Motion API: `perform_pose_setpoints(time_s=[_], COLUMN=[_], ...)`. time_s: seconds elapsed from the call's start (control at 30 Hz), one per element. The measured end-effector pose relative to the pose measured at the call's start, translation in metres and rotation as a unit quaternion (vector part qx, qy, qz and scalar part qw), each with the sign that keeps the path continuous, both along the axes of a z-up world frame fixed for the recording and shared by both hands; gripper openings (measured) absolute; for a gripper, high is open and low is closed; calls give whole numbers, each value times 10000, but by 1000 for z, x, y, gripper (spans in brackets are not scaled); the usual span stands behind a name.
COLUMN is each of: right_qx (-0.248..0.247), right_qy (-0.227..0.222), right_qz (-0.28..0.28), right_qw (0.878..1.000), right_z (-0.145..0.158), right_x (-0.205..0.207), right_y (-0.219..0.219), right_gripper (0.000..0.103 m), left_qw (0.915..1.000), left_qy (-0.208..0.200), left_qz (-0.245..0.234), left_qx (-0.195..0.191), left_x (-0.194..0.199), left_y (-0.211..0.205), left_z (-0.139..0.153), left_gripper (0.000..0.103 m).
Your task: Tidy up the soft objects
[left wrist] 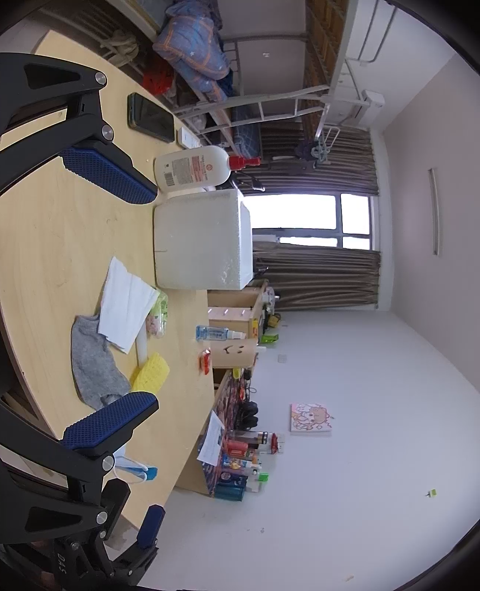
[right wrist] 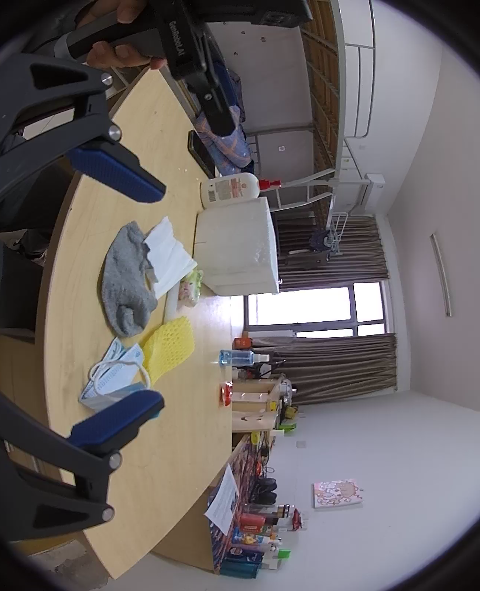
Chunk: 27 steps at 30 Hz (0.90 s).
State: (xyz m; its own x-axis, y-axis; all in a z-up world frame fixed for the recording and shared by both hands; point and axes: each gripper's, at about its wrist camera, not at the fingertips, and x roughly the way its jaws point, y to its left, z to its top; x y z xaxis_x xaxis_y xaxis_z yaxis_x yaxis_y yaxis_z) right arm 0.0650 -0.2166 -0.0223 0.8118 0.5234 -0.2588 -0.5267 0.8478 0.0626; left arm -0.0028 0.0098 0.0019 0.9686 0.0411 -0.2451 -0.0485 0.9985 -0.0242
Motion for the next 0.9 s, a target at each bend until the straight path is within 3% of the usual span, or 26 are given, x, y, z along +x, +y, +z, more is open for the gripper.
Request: perform_pose_setpoints(time_s=[0.5,0.9], right_qx=[-22,-223], right_qy=[51,377], right_qz=[-76,-336], right_qw=[10000,9985], right_z=[-1,-12], right_x=[4,34], right_y=[0,2], right_gripper=[103,103], left_qw=[10000,9987], left_qy=[52,481], left_qz=[-38,-108], left_qx=[36,143], left_x=[4,47], left_y=[0,6], left_z=[-6,-17], left_gripper=[102,102])
